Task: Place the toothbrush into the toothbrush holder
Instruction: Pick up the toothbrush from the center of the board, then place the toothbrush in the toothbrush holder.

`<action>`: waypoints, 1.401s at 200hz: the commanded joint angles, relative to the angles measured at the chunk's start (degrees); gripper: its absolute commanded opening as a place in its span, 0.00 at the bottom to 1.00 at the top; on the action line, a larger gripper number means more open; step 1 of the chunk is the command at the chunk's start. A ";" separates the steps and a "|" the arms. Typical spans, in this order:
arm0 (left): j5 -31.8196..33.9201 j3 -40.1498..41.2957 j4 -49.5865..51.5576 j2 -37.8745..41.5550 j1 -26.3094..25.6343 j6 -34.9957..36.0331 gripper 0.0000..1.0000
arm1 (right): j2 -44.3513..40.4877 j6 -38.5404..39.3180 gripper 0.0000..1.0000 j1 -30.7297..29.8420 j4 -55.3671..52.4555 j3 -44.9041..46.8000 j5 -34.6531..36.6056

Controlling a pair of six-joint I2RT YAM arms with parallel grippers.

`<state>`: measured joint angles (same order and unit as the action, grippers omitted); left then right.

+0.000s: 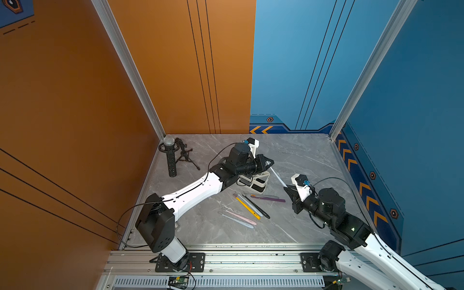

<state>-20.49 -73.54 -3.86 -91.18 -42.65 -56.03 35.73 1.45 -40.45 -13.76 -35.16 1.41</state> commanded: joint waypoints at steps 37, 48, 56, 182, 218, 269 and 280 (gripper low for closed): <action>-0.77 -0.94 -0.01 -1.67 -3.15 1.98 0.20 | 2.02 -0.76 0.00 -2.24 11.80 0.19 1.38; -1.03 -1.24 -0.01 -1.92 -3.30 2.13 0.15 | 2.84 -0.88 0.00 -2.47 11.91 -0.06 1.63; -1.06 -1.43 -0.01 -1.93 -3.24 2.36 0.09 | 3.36 -0.84 0.00 -2.68 12.00 -0.17 1.78; 5.47 -2.21 8.01 5.15 -0.15 27.21 0.00 | -4.13 -4.70 1.00 -3.72 1.68 1.26 15.18; 15.76 -1.40 8.61 8.09 0.37 37.82 0.00 | -7.01 -8.85 1.00 -3.59 -2.01 1.14 21.88; 22.33 2.94 -2.98 9.44 0.47 48.46 0.00 | -12.16 -15.21 1.00 -3.39 -3.07 6.76 24.35; 21.91 3.47 -5.46 8.45 0.40 50.21 0.00 | -12.71 -16.30 1.00 -3.41 -3.11 8.17 24.20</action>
<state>-2.13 -71.92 -2.57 -81.49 -42.52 -13.21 24.14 -10.31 -44.10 -14.50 -29.91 23.42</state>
